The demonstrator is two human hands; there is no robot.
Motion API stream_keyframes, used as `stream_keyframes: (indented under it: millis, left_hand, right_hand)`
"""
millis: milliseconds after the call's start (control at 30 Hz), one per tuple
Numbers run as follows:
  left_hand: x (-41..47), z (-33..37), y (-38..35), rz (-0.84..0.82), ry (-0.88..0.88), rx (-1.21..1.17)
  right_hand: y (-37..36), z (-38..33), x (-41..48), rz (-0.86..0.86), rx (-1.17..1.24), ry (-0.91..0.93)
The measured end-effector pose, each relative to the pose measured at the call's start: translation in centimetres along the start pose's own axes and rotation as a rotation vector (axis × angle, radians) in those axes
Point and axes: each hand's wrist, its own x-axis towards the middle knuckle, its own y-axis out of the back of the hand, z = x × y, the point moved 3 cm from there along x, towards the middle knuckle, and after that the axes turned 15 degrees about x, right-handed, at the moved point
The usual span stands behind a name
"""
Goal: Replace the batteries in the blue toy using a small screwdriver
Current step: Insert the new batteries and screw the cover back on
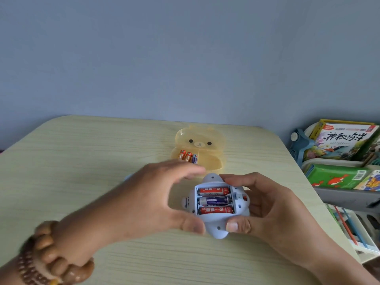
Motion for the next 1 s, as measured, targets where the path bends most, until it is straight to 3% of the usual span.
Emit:
stream_keyframes:
  millis: [133,233,400,500,567,633,700,800,1000]
  left_hand:
    - [-0.9,-4.0,2.9,0.174,0.282,0.298]
    - [-1.4,-5.1,2.4,-0.006,0.504,0.489]
    - [-1.3,-5.0,1.6,-0.08,0.511,0.511]
    - [-1.2,-5.1,2.2,0.048,0.464,0.313]
    - [-1.0,-4.2,2.8,0.174,0.357,0.044]
    - [-0.4,-2.2,3.0,0.198,0.195,-0.29]
    - [0.2,0.0,2.8,0.178,0.051,-0.47]
    - [1.0,1.9,1.6,0.139,-0.059,-0.459]
    - [1.6,3.1,0.5,0.115,-0.058,-0.293]
  right_hand:
    - [0.1,0.1,-0.1,0.007,0.016,0.014]
    - [0.0,0.1,-0.1,0.011,0.013,0.013]
    - [-0.3,0.0,-0.2,0.022,0.001,0.012]
    - [-0.5,-0.2,-0.3,0.023,0.006,0.006]
    - [-0.5,-0.2,-0.3,0.028,0.002,0.005]
    - [-0.5,-0.2,-0.3,0.03,0.001,0.001]
    - [-0.6,-0.3,-0.3,0.032,0.008,0.0]
    - [-0.7,-0.4,-0.3,0.037,0.006,0.001]
    - [-0.6,-0.5,-0.3,0.055,-0.022,0.008]
